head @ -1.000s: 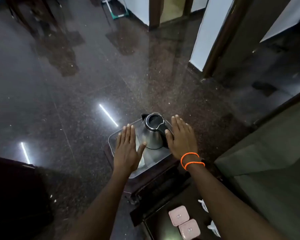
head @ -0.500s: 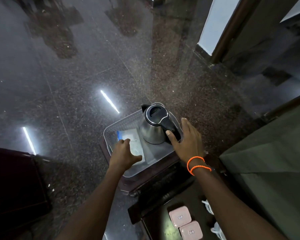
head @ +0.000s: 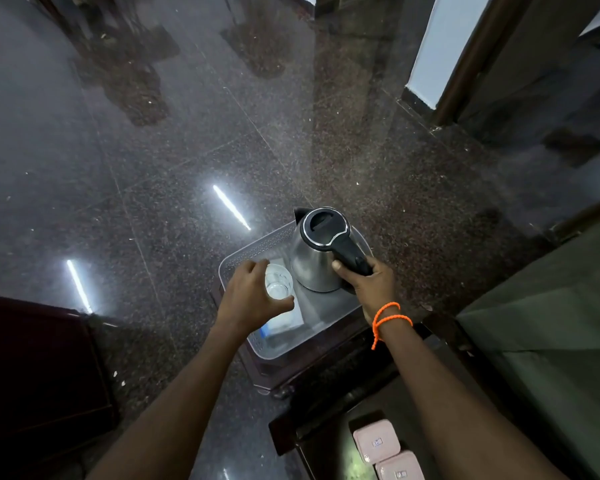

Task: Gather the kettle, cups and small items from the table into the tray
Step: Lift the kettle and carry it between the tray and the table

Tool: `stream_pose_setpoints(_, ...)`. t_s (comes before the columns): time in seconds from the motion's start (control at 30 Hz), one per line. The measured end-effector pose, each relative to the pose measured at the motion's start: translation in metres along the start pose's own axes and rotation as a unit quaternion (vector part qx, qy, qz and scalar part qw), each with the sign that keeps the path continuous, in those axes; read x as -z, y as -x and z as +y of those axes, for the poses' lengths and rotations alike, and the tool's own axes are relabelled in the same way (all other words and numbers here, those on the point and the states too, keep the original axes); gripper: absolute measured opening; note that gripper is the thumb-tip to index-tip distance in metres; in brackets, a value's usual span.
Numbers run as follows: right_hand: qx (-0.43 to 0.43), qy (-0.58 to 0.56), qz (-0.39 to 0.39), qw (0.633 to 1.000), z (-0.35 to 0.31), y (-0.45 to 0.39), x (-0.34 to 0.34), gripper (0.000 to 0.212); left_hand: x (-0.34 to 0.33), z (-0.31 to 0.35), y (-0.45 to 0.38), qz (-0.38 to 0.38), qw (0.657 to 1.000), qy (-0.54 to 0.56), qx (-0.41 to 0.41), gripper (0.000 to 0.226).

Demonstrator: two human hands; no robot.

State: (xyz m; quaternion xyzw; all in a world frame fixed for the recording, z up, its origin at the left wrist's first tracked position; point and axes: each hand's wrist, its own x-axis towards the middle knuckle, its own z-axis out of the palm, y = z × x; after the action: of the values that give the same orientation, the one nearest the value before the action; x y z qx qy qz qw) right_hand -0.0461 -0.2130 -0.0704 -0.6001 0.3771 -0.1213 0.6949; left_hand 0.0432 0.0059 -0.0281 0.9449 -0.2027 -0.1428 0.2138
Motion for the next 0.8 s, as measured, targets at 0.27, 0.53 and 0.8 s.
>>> stream_pose_setpoints(0.27, 0.039, -0.061, -0.021, 0.997, -0.045, 0.023, 0.042, 0.032, 0.010, 0.021, 0.011, 0.007, 0.998, -0.004, -0.057, 0.093)
stream_pose_setpoints(0.53, 0.057, -0.069, 0.038, 0.995, -0.097, 0.088, 0.132, 0.036, 0.043, 0.110, 0.029, -0.020, 0.992, -0.007, -0.121, 0.096)
stream_pose_setpoints(0.8, 0.070, -0.085, 0.128, 0.986, -0.098, 0.192, 0.272, 0.063, 0.007, 0.223, 0.078, -0.060, 0.971, -0.021, -0.232, 0.086)
